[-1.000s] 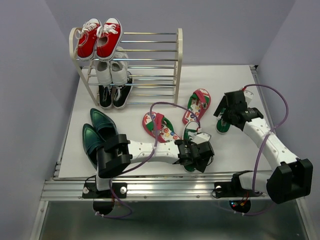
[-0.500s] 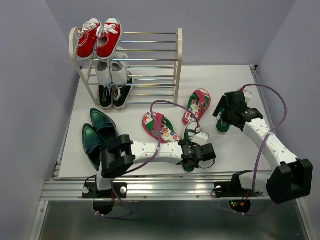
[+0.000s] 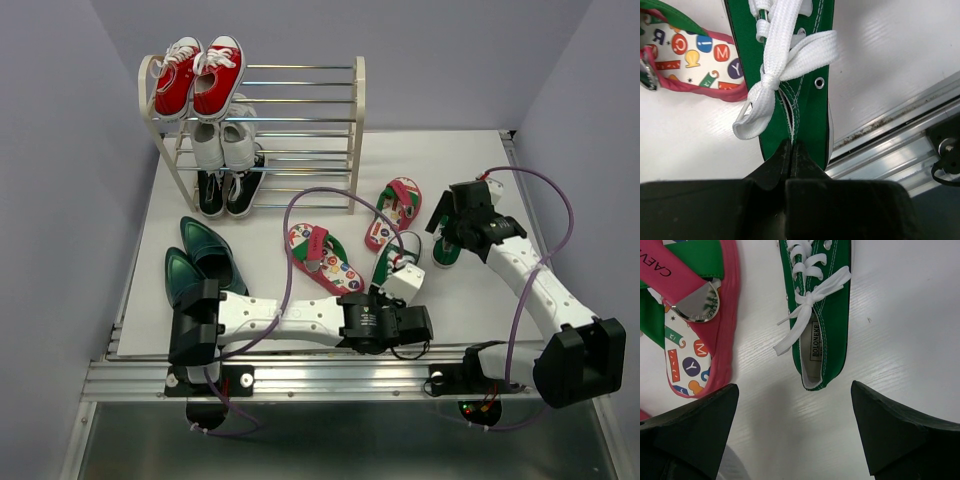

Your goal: Place and organize the shoes onto the shoe shelf

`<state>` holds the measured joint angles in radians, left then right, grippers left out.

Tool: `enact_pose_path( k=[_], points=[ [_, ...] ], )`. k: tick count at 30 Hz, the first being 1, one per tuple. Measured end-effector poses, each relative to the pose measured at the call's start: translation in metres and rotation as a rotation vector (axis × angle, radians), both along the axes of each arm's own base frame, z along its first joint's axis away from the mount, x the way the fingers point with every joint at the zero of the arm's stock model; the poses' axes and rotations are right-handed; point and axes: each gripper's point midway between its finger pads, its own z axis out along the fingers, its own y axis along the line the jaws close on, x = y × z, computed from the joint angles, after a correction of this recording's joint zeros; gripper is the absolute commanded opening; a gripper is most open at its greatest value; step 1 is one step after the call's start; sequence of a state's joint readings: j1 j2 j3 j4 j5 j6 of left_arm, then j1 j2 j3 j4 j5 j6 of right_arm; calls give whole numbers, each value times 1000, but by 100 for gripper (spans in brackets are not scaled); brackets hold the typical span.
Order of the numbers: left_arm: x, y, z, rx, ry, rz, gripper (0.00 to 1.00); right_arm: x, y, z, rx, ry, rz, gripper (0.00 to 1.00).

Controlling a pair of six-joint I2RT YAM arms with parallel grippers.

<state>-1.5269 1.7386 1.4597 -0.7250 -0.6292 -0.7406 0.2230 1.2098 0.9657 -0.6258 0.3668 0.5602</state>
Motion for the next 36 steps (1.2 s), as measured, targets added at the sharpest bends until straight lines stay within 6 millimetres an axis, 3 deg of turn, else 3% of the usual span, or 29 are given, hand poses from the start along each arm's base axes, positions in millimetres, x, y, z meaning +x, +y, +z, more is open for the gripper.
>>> enact_pose_path(
  k=[6, 12, 16, 20, 22, 30, 36],
  points=[
    [16, 17, 18, 16, -50, 66, 0, 0, 0, 4, 3, -15, 0, 100],
    [31, 43, 17, 27, -34, 177, 0, 0, 0, 7, 2, -24, 2, 100],
    [43, 76, 14, 14, 4, 263, 0, 0, 0, 7, 1, -23, 5, 100],
    [60, 118, 21, -18, 15, 357, 0, 0, 0, 6, 0, -21, 6, 100],
    [67, 129, 26, -32, 6, 384, 0, 0, 0, 5, -1, -20, 6, 100],
    [114, 179, 23, -45, -27, 481, 0, 0, -2, 5, -16, -14, 11, 100],
    [146, 193, 25, -13, -58, 452, 0, 0, -3, 5, -28, -11, 25, 100]
  ],
)
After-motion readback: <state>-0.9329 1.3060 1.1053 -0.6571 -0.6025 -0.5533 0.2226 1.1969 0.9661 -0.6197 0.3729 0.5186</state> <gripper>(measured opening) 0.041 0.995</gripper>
